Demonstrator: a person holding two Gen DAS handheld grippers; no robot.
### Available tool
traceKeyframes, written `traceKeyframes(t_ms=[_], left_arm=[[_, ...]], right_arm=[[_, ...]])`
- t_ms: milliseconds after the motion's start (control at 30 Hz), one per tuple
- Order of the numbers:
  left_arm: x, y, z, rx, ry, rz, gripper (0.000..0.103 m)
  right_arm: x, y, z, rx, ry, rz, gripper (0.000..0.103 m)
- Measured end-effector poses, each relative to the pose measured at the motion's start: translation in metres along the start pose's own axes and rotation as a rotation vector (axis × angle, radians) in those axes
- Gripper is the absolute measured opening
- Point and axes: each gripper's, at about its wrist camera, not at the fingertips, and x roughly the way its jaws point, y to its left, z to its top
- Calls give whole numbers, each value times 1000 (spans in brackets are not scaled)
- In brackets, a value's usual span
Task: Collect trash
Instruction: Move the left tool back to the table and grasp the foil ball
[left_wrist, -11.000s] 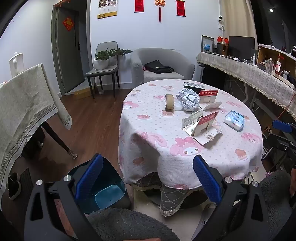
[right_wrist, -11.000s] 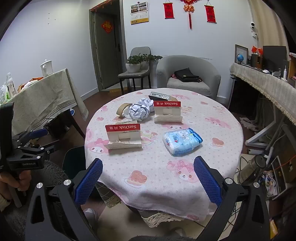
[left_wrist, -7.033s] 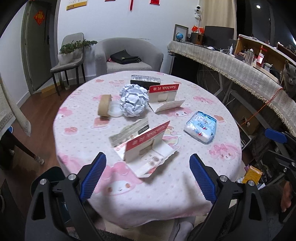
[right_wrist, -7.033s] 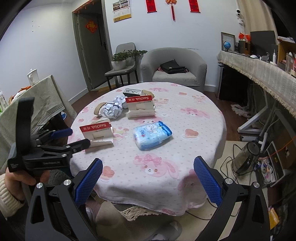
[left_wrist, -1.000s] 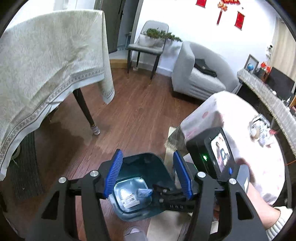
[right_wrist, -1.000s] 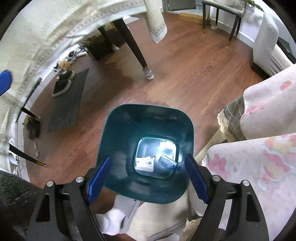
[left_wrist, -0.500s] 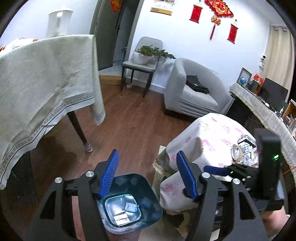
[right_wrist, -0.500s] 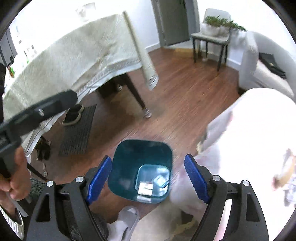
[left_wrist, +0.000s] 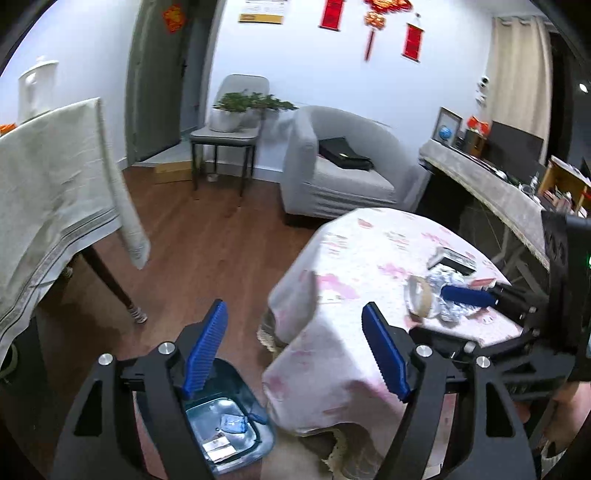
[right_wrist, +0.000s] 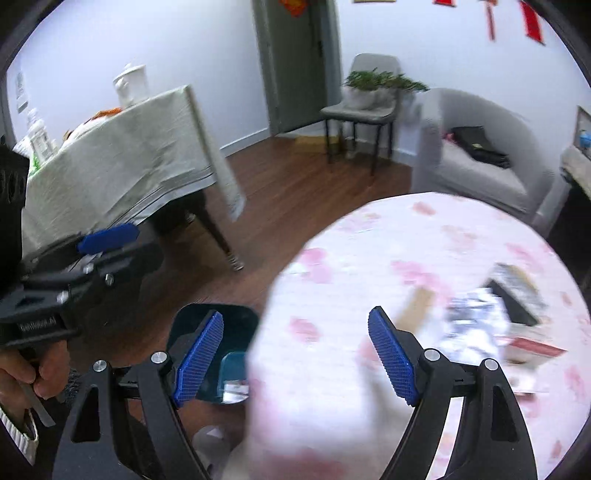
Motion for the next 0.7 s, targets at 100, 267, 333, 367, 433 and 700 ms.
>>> traceKeyframes(t_ms=[100,267,333,367,433,700], left_arm=[[11,-19,0,20,15,-21,78],[29,-51,-2,50,34,-74,79],[37,-67,-3,66,44,-108,79],[39,-73,-4,75,45,-119,79],[46,-91,-5,104,53,-143,79],[76,-147,-14,182,103,-212,79]], right_arm=[[-13,-26,-7,19,-20,-58,82],[-29,-73,-23,81,-32,-126,82],[-36,-91,-29,104,-39,-158,82],[-40,-98,-33,117,-45,-172,82],[-48,-115,-40,143,-52,-200,82],[-60,-169,-68,266,-50,-214,85]])
